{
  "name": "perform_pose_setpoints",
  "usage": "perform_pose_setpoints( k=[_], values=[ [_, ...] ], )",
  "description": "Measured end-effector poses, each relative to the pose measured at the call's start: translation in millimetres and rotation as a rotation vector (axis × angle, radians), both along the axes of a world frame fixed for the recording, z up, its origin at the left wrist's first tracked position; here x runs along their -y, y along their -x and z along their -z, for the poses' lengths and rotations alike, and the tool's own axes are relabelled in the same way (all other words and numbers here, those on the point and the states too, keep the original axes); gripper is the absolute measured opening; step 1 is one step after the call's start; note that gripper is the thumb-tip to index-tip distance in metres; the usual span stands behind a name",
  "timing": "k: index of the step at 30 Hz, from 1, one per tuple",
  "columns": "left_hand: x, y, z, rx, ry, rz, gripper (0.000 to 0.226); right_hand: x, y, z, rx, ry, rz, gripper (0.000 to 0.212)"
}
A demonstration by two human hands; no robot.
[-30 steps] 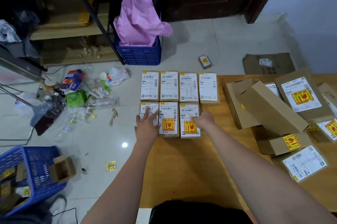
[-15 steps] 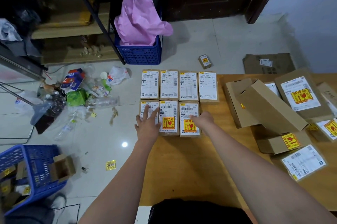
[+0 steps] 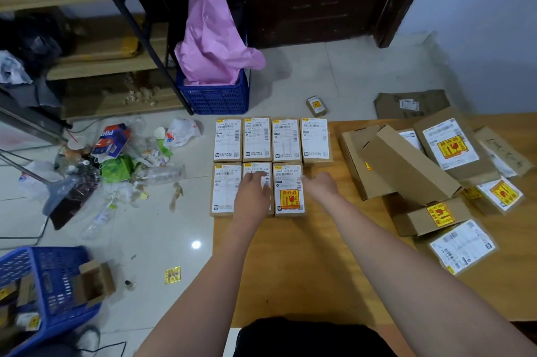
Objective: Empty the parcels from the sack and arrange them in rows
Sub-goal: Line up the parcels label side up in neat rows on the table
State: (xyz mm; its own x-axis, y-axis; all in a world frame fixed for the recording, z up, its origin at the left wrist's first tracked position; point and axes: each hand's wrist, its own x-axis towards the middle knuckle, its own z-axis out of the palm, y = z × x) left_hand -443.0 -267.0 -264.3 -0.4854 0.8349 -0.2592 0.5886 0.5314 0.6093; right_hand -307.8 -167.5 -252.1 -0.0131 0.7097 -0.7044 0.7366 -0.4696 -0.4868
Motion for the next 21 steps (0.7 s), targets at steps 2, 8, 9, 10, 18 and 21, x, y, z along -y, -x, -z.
perform_pose_setpoints(
  k=[2,8,9,10,18,21],
  values=[
    [-7.3,-17.1,-5.1,0.028,-0.018,0.057,0.032,-0.8,-5.9,-3.3,0.010,-0.024,-0.007,0.046],
    [-26.9,-82.0,-15.0,0.059,-0.002,0.215,0.031,0.9,-60.1,-14.1,-0.007,-0.047,0.046,0.053],
    [-29.4,-92.6,-14.7,0.061,-0.001,0.246,0.032,1.1,-71.2,-14.9,-0.007,-0.049,0.057,0.054],
    [-31.2,-103.4,-14.3,0.063,0.003,0.272,0.031,2.3,-83.0,-16.6,-0.007,-0.051,0.068,0.055],
    [-48.5,-198.2,-18.2,0.132,0.095,0.464,0.028,19.4,-190.8,-8.3,-0.034,0.027,0.227,0.025],
    [-50.7,-236.6,-20.0,0.213,0.196,0.505,0.017,34.9,-229.2,-10.5,-0.121,0.222,0.287,0.032]
  ],
)
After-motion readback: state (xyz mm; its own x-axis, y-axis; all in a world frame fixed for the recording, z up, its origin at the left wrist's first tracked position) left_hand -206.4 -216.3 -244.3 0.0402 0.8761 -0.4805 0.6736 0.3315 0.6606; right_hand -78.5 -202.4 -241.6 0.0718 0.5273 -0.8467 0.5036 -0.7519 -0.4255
